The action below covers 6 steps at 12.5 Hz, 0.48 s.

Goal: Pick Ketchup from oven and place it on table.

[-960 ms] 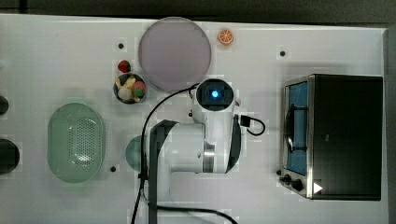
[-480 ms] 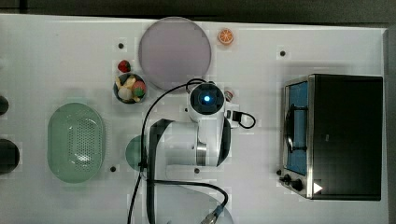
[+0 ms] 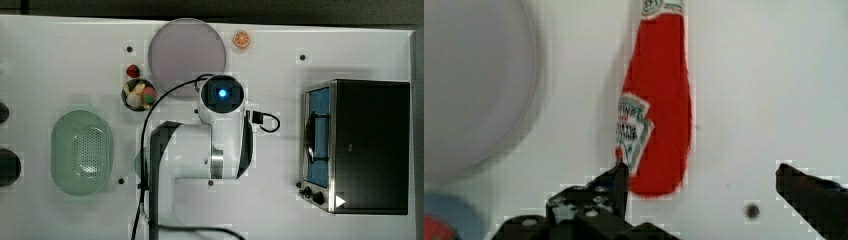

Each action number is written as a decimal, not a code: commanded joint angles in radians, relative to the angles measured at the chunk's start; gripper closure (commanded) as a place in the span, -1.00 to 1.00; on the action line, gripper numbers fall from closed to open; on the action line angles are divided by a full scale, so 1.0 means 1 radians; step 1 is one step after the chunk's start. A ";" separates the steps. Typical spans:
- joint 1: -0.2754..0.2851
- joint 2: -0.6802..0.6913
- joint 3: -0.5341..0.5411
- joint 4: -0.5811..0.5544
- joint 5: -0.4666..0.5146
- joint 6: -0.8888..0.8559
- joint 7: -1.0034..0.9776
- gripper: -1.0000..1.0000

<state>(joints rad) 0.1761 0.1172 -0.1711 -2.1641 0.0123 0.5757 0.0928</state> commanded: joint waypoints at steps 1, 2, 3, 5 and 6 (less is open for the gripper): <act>-0.013 -0.098 -0.011 0.292 0.000 -0.261 0.030 -1.00; -0.014 -0.097 -0.011 0.339 0.000 -0.307 0.030 -1.00; -0.013 -0.097 -0.011 0.378 0.000 -0.350 0.029 -1.00; -0.014 -0.097 -0.011 0.447 0.000 -0.431 0.030 -1.00; -0.013 -0.097 -0.010 0.476 0.000 -0.462 0.030 -1.00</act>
<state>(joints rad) 0.1860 -0.0064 -0.1744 -1.6836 0.0120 0.1310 0.0953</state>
